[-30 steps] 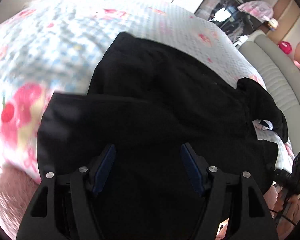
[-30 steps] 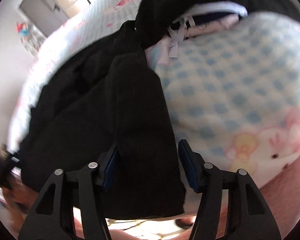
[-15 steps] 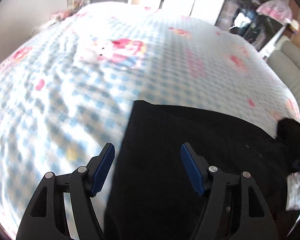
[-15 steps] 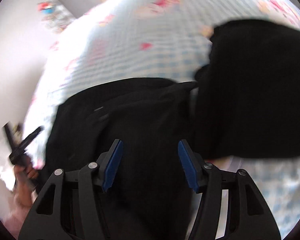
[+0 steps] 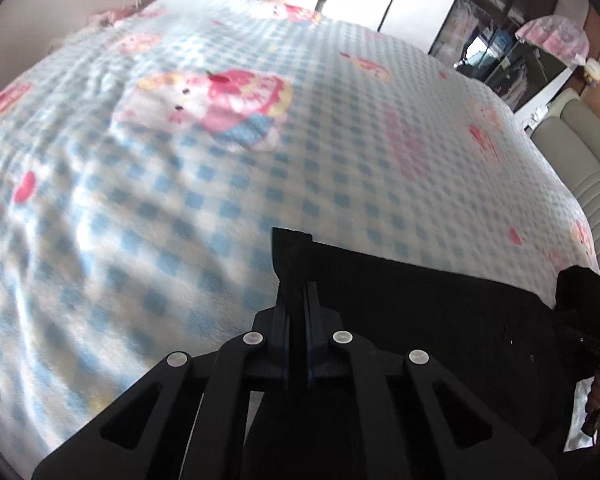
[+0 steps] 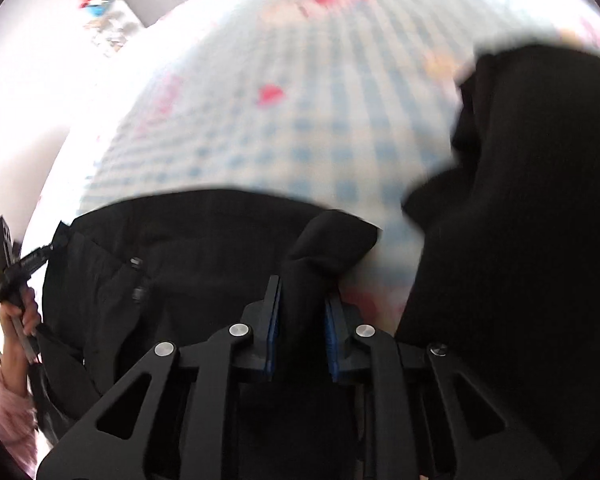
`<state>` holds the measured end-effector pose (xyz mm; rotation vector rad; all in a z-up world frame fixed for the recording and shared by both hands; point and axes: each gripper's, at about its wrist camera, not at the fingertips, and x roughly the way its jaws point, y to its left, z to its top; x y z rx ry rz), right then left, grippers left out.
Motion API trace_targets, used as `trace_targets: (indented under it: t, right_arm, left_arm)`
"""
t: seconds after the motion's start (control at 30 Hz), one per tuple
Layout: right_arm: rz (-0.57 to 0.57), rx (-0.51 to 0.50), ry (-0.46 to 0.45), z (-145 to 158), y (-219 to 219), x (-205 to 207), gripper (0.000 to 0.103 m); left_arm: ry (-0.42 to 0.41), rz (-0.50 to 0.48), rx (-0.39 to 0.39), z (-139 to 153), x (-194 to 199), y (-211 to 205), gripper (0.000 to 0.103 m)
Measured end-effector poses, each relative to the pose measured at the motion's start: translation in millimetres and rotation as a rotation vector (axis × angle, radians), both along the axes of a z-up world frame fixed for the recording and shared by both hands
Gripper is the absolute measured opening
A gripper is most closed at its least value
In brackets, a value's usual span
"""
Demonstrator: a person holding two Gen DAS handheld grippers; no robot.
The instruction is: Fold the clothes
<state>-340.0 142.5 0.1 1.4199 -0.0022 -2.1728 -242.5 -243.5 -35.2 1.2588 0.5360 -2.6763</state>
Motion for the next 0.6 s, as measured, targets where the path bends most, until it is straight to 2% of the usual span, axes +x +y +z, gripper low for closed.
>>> trace_targets:
  t: [0.07, 0.13, 0.2, 0.23, 0.27, 0.3, 0.33, 0.37, 0.4, 0.47, 0.5, 0.6]
  right_arm:
    - [0.012, 0.044, 0.067, 11.3, -3.4, -0.9, 0.017]
    - [0.008, 0.121, 0.11, 9.4, -7.4, -7.0, 0.017]
    - [-0.008, 0.221, 0.103, -4.9, -11.1, -17.2, 0.018]
    - [-0.02, 0.243, 0.086, -10.6, -10.4, -20.2, 0.021]
    - [-0.032, 0.253, 0.07, -14.4, -8.9, -21.9, 0.028]
    - [-0.043, 0.24, 0.07, -12.9, -6.4, -20.2, 0.029]
    - [-0.053, 0.21, 0.083, -6.9, -3.0, -16.3, 0.033]
    - [-0.068, 0.182, 0.104, 0.4, 2.0, -12.1, 0.041]
    - [-0.085, 0.157, 0.128, 7.9, 7.4, -8.0, 0.043]
    - [-0.118, 0.109, 0.166, 21.7, 19.7, -1.3, 0.043]
    - [-0.122, 0.084, 0.16, 23.6, 23.9, -3.6, 0.043]
    - [-0.052, 0.015, 0.033, 17.2, 28.3, -11.0, 0.042]
  left_arm:
    - [0.005, 0.025, -0.021, 3.6, -0.7, -6.8, 0.005]
    - [-0.043, 0.013, -0.033, -7.5, -11.7, -8.5, 0.006]
    - [-0.12, -0.005, -0.01, -21.6, -18.7, -11.2, 0.008]
    - [-0.175, -0.011, 0.007, -30.4, -22.3, -12.4, 0.015]
    - [-0.189, 0.002, 0.016, -31.2, -20.9, -14.1, 0.02]
    - [-0.19, 0.021, 0.023, -29.2, -17.8, -16.1, 0.028]
    - [-0.151, 0.036, 0.022, -21.5, -9.3, -16.5, 0.035]
    - [-0.097, 0.043, 0.009, -10.0, 0.4, -14.9, 0.039]
    - [-0.056, 0.023, -0.001, 1.2, 7.0, -7.3, 0.044]
    - [0.018, -0.035, -0.018, 22.9, 17.8, 11.9, 0.044]
    - [0.027, -0.099, -0.017, 30.3, 19.5, 28.2, 0.045]
    - [0.002, -0.336, 0.008, 39.0, 18.7, 91.4, 0.045]
